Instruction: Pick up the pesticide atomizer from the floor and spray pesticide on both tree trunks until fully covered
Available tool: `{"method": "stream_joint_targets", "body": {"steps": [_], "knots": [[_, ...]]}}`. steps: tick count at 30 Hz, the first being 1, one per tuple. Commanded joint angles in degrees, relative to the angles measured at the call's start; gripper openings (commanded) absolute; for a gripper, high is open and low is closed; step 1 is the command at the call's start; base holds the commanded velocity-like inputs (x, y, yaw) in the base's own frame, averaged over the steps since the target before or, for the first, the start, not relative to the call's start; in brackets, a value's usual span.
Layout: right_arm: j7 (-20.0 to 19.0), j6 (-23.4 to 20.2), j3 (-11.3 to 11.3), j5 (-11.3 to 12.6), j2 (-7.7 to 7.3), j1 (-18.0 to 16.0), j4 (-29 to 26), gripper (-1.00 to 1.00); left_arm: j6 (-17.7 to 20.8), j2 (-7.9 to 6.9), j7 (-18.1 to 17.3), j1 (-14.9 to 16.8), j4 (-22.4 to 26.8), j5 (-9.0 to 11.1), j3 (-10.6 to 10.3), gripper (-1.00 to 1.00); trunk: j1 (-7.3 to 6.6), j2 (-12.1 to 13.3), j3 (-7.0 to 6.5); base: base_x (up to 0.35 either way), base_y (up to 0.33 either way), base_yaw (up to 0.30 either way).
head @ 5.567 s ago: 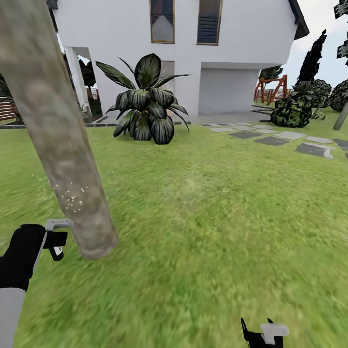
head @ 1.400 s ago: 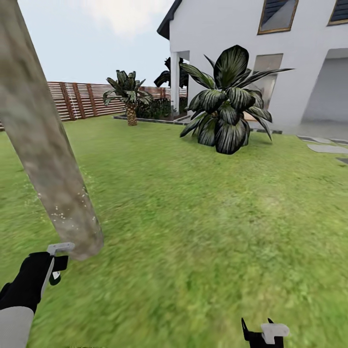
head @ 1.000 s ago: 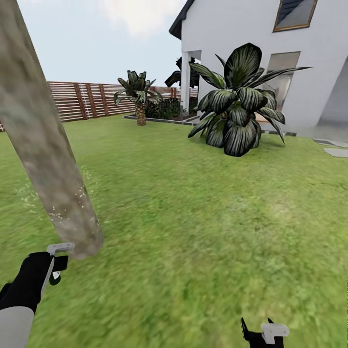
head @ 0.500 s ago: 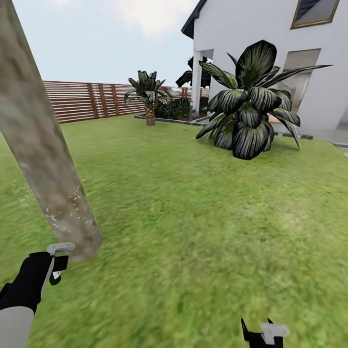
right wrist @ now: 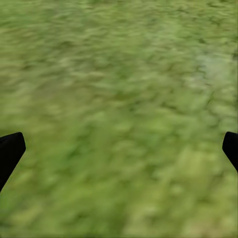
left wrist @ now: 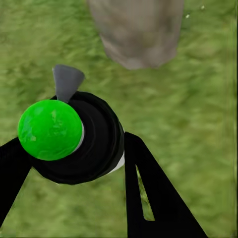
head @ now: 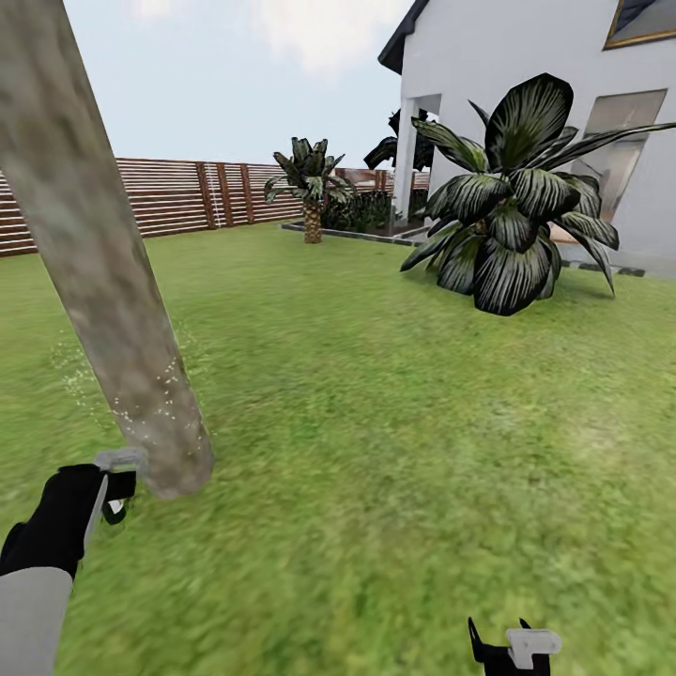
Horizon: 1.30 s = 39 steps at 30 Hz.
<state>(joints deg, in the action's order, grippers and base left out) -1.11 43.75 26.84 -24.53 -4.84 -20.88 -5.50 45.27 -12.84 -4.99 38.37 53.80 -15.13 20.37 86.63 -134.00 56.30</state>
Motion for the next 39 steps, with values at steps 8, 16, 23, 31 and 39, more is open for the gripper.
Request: {"method": "stream_joint_targets", "body": {"steps": [8,16,23,31,39], "knots": [[-0.1,0.2,0.5,-0.4,-0.08,0.0,0.1,1.00,0.6,-6.24,-0.7,6.0,-0.4,-0.4,0.6,-1.00,-0.01,0.0,0.06,0.000,0.000,0.000],[-0.1,0.2,0.5,-0.4,-0.06,0.0,0.1,1.00,0.5,-7.18,-0.7,5.4,-0.1,-0.5,0.6,-1.00,-0.01,0.0,0.06,0.000,0.000,0.000],[-0.1,0.2,0.5,-0.4,-0.05,-0.1,0.1,1.00,-0.1,-6.37,-0.8,1.8,-0.5,-0.4,0.5,-1.00,-0.01,0.0,0.06,0.000,0.000,0.000],[-0.1,0.2,0.5,-0.4,-0.08,0.0,0.1,1.00,5.1,-4.15,-0.7,5.6,2.3,-0.4,-0.5,-1.00,-0.01,0.0,0.06,0.000,0.000,0.000],[-0.1,0.2,0.5,-0.4,-0.08,-0.1,0.1,1.00,9.4,-3.79,-3.1,7.5,2.4,-0.5,-3.7,-1.00,-0.01,0.0,0.06,0.000,0.000,0.000]]}}
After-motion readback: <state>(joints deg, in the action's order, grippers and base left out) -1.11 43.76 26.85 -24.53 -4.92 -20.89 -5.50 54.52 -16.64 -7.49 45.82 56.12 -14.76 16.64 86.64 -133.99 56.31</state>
